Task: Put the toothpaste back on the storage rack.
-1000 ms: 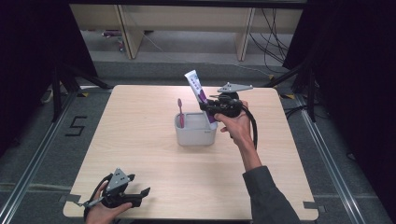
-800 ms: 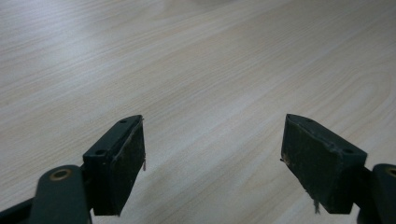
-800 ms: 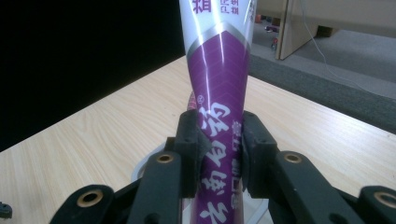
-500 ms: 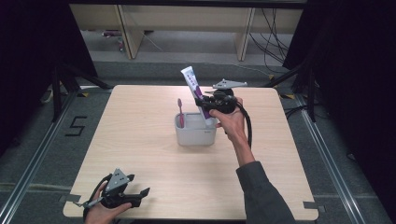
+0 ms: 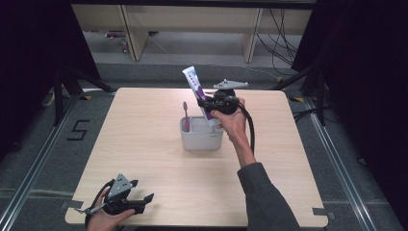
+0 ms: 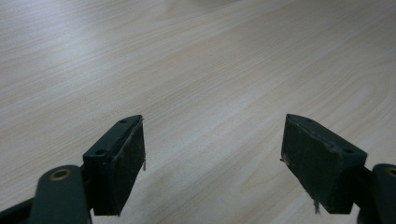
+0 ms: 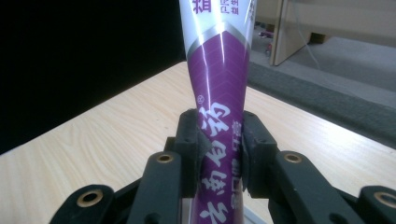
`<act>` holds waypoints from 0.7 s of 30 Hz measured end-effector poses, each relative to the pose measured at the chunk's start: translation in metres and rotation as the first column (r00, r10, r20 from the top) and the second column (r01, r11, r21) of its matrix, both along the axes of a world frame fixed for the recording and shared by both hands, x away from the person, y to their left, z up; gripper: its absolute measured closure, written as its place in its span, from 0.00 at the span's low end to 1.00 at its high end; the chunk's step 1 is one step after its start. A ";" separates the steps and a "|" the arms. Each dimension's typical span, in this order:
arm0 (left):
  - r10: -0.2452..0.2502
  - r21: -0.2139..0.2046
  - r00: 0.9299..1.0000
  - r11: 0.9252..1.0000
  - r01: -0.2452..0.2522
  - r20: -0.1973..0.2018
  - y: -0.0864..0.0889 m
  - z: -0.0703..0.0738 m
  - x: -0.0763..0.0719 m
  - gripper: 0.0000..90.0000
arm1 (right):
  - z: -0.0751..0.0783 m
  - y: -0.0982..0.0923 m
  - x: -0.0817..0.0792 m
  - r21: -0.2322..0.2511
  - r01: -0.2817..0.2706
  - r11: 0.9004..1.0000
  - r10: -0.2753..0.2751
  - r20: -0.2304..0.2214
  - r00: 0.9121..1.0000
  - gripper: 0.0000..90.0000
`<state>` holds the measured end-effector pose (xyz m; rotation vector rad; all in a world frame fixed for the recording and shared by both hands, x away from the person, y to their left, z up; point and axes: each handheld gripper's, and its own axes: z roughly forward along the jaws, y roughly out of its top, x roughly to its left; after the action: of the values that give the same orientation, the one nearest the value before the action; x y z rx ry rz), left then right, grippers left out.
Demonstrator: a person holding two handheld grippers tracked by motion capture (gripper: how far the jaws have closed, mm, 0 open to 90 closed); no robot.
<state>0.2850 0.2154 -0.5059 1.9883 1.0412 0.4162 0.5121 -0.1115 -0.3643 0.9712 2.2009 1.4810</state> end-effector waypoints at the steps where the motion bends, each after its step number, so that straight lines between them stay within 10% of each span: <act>1: 0.000 0.001 1.000 1.000 0.000 0.001 0.000 0.000 0.000 0.23 | -0.001 0.001 0.001 0.008 -0.014 1.000 0.014 0.003 1.000 0.80; 21: -0.016 0.025 1.000 1.000 0.017 -0.003 0.005 0.001 -0.001 0.23 | -0.019 0.014 0.005 0.008 -0.006 1.000 0.006 -0.007 1.000 0.80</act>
<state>0.2839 0.2207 -0.5046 2.0187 1.0255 0.4191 0.5167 -0.0980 -0.3832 0.9743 2.2066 1.4920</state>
